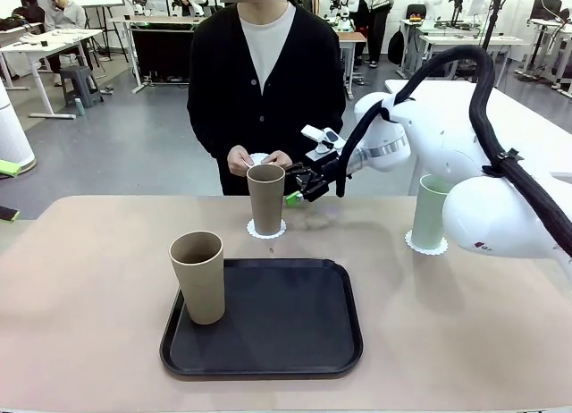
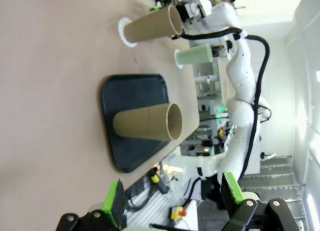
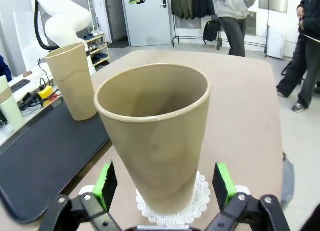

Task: Place coasters on the table and set cups on them.
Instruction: Take one Reusable plastic cup from the Flat Tray and place it on a coaster set by the human.

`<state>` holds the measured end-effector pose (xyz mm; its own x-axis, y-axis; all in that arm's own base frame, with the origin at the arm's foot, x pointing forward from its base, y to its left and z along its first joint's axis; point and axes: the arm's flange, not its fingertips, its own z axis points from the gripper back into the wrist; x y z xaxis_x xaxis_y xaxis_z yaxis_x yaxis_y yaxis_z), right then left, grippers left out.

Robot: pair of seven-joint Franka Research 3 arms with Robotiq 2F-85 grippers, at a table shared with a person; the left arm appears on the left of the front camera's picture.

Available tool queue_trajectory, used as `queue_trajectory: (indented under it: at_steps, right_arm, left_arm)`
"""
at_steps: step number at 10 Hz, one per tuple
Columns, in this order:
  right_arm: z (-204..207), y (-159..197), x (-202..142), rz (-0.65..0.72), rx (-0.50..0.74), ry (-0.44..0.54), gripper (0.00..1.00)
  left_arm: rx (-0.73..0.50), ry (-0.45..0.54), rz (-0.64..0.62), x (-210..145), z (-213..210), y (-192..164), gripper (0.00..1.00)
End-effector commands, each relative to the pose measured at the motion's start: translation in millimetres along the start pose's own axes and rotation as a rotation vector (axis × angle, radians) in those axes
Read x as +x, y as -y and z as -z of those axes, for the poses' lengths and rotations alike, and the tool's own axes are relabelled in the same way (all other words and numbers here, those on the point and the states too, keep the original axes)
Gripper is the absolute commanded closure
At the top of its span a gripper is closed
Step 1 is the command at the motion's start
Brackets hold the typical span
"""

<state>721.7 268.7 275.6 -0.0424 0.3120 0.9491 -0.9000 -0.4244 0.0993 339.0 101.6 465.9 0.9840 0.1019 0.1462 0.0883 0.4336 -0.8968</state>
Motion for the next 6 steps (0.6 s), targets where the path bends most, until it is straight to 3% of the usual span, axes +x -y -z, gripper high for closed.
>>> queue_trajectory:
  at_steps: [1, 3, 5, 6]
  right_arm:
    - [0.7, -23.4, 10.2, 0.069, -0.032, -0.132, 0.00]
    - [-2.0, -52.0, 42.7, 0.213, -0.112, -0.282, 0.00]
    - [1.6, -100.0, 102.0, 0.426, -0.272, -0.550, 0.00]
    - [0.4, -125.3, 131.8, 0.531, -0.374, -0.611, 0.00]
  left_arm:
    - [-0.011, 0.004, 0.007, -0.3, -1.3, 1.0, 0.00]
    - [-0.011, 0.004, 0.007, -0.3, -1.3, 1.0, 0.00]
    - [-0.011, 0.004, 0.007, -0.3, -1.3, 1.0, 0.00]
    - [-0.011, 0.004, 0.007, -0.3, -1.3, 1.0, 0.00]
